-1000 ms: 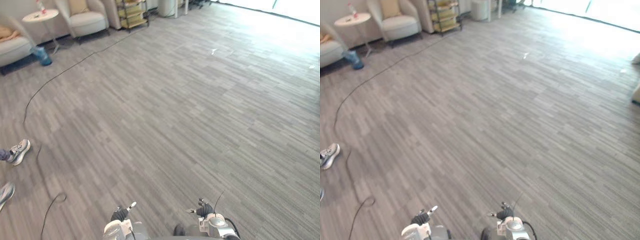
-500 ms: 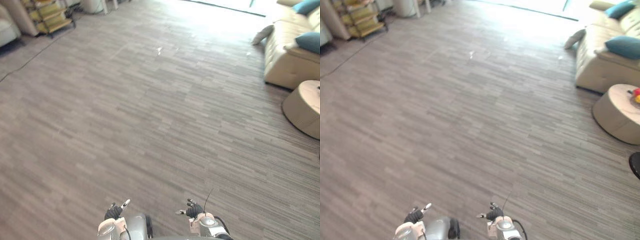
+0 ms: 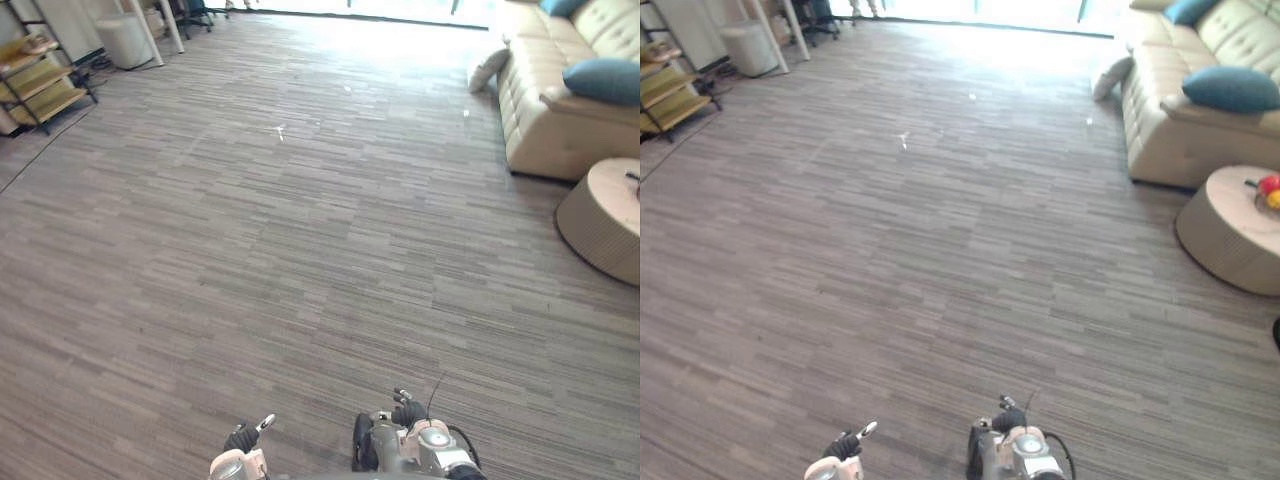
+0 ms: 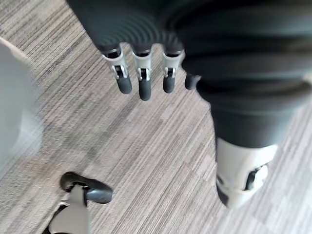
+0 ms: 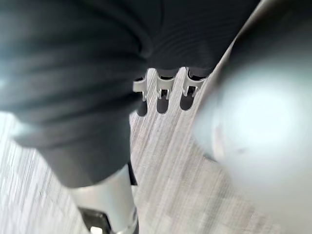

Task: Pick up cushions and gather them together orderly.

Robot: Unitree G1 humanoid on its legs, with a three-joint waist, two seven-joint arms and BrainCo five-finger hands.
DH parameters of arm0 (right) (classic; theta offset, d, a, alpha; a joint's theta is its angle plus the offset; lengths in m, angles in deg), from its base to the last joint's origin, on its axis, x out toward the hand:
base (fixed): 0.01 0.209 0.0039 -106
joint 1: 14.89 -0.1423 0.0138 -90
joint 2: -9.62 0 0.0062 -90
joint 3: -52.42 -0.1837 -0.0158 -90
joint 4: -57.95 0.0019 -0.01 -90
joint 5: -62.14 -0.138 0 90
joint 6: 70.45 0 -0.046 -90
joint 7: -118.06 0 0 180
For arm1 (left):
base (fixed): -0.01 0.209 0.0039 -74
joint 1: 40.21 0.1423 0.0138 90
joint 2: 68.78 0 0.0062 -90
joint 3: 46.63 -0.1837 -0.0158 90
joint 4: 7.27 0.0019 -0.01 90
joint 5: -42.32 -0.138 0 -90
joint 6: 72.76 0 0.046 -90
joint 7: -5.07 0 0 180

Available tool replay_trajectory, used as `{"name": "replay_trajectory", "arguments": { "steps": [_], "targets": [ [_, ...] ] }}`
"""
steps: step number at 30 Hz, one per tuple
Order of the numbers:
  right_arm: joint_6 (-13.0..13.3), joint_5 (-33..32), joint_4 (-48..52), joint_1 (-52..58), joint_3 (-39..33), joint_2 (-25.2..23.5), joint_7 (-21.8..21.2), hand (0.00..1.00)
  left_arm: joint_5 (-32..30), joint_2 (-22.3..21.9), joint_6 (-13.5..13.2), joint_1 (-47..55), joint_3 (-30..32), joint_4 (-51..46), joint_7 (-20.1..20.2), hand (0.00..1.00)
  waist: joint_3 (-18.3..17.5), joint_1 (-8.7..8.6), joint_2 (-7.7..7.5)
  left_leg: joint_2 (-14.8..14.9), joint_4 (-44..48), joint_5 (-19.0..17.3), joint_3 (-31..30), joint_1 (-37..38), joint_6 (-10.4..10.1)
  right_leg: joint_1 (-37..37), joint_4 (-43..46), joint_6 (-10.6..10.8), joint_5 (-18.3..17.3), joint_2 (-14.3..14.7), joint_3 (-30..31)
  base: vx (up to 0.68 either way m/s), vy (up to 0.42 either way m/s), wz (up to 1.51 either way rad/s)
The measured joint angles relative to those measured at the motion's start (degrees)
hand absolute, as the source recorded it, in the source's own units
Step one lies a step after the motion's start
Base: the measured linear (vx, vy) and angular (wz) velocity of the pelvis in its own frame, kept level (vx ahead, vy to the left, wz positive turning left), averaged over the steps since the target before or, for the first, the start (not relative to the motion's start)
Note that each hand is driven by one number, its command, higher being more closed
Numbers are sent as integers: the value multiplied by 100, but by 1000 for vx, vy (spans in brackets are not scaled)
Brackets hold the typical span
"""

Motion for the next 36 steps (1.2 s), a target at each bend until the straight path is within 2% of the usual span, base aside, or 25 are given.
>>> {"name": "replay_trajectory", "arguments": {
  "steps": [1,2,4,6,9,11,12,13,14,15,17,18,20,22,24,26,27,28,29,30,31,32,33,34,36],
  "targets": [
    [1,-2,-93,-19,0,-21,15,0,-4,58,-11,-29,-4,-12,-4,0,21,15,-19,-37,168,-227,10,-196,45,250,-145,1,-54,21,104,672,-16,-57],
    [-2,-6,-319,-73,-2,-61,48,0,10,165,-47,-22,-98,-70,-3,0,116,43,-206,-225,116,-620,21,-618,169,729,-431,-35,-122,-17,271,610,-25,-49],
    [-23,-8,-486,-55,-79,-80,113,0,113,194,-133,-11,-78,-261,-3,0,137,226,-335,-501,-917,-978,41,-1320,186,1328,-779,73,-209,-121,540,645,27,-72],
    [-53,-10,-468,-47,-45,-84,138,0,207,119,-146,-11,-6,-433,3,0,175,263,-297,-576,-1884,-931,4,-1901,156,1736,-962,152,-403,-146,777,534,124,-64],
    [-75,-20,-369,-44,189,-151,115,0,275,25,-196,3,60,-602,1,0,145,311,-303,-594,-3473,-473,-1,-2379,-177,2171,-1042,410,-952,-321,1161,636,271,-69],
    [-103,-41,-329,29,241,-231,101,0,304,21,-188,45,147,-673,0,0,-38,386,-373,-497,-3363,-24,217,-2408,51,2489,-1058,483,-1236,-537,1422,726,376,-81],
    [-103,-70,-325,54,387,-274,99,0,301,18,-169,28,202,-607,-4,0,-178,496,-489,-458,-3242,214,503,-2295,215,2310,-461,543,-1255,-623,1592,800,389,-86],
    [-89,-73,-321,71,432,-320,87,0,277,88,-143,25,188,-548,-19,0,-256,528,-633,-583,-3261,53,675,-2079,405,1869,609,797,-1082,-769,1645,794,392,-81],
    [-69,-72,-310,77,426,-367,88,0,258,149,-122,-4,173,-499,-17,0,-253,520,-715,-663,-3294,-103,760,-1895,434,1538,1408,1045,-846,-845,1664,887,473,-47],
    [-42,-65,-311,148,404,-410,71,0,219,227,-91,-84,165,-419,-28,0,-236,482,-814,-826,-3319,-321,868,-1525,466,872,2938,1299,-207,-975,1705,570,317,-23],
    [-21,-64,-243,268,339,-363,30,0,216,222,-58,-131,156,-330,-44,0,-209,382,-822,-1057,-3490,-640,933,-811,464,284,4340,1223,122,-1114,1492,731,353,-8],
    [37,-57,-81,321,329,-308,21,0,216,176,-64,-144,147,-273,-46,0,-156,324,-698,-1141,-3800,-743,979,-276,494,-80,4608,1095,22,-1136,1250,640,288,-6],
    [139,-37,95,317,277,-279,-5,0,213,57,-73,-184,170,-241,-42,0,-164,218,-624,-1281,-4452,-863,966,513,486,-895,4243,969,-298,-1127,561,628,246,-6],
    [224,19,193,301,226,-262,-7,0,210,30,-66,-243,185,-138,-39,0,-132,166,-640,-1386,-4765,-870,915,939,472,-1175,3443,960,-413,-1122,153,582,173,19],
    [223,39,305,296,171,-148,-27,0,208,-45,-68,-305,78,-114,-39,0,-60,23,-707,-1578,-5320,-988,644,1625,410,-1241,1351,910,-75,-1048,-367,655,78,66],
    [167,30,343,287,174,-128,-31,0,202,-56,-70,-279,-34,-121,-20,0,-64,-46,-758,-1681,-5522,-1207,452,1920,365,-1246,380,908,283,-968,-411,705,-13,75],
    [130,31,369,259,232,-106,-44,0,184,-53,-51,-170,-41,-134,-18,0,-123,-119,-694,-1651,-5475,-1432,218,2224,146,-1235,309,489,421,-811,-369,562,-47,65],
    [127,34,366,233,256,-104,-42,0,161,-50,-46,-151,-38,-155,-19,0,-121,-123,-687,-1617,-5339,-1476,128,2239,66,-1227,419,249,606,-777,-265,746,-104,78],
    [93,38,299,232,272,-70,-50,0,116,-35,-53,-152,-46,-149,-24,0,-136,-182,-650,-1518,-4611,-1535,-130,2038,-38,-1236,715,186,697,-749,-237,602,-145,48],
    [46,44,269,203,264,-20,-65,0,92,-58,-42,-149,-5,-146,-28,0,-228,-128,-479,-1223,-2988,-1430,-365,1365,-181,-1127,839,196,378,-662,-310,1055,-211,24],
    [24,41,314,178,289,-8,-64,0,94,-93,-25,-142,101,-153,-26,0,-200,-69,-180,-871,-1174,-648,-388,516,-373,-924,843,148,63,-436,-302,747,-149,-20],
    [15,40,305,170,280,-6,-61,0,96,-122,-9,-110,174,-140,-21,0,-190,-18,-35,-585,-309,89,-322,110,-338,-788,830,83,-86,-295,-264,672,-70,-43],
    [13,39,279,159,264,-16,-52,0,90,-110,2,-94,175,-132,-18,0,-163,0,1,-401,151,130,-247,-108,-264,-668,826,56,-198,-211,-230,674,-8,-47],
    [3,24,75,56,87,-110,-6,0,78,-40,8,-53,183,-163,-23,0,-82,23,-14,-88,970,-151,-107,-596,8,-32,669,23,-472,-141,-135,818,-15,-27],
    [-35,-15,-9,108,10,-177,10,0,79,82,-37,-45,168,-324,-12,0,12,117,-268,-106,878,-489,-89,-1118,77,833,65,83,-573,-240,-3,769,-20,-13]
  ]
}}
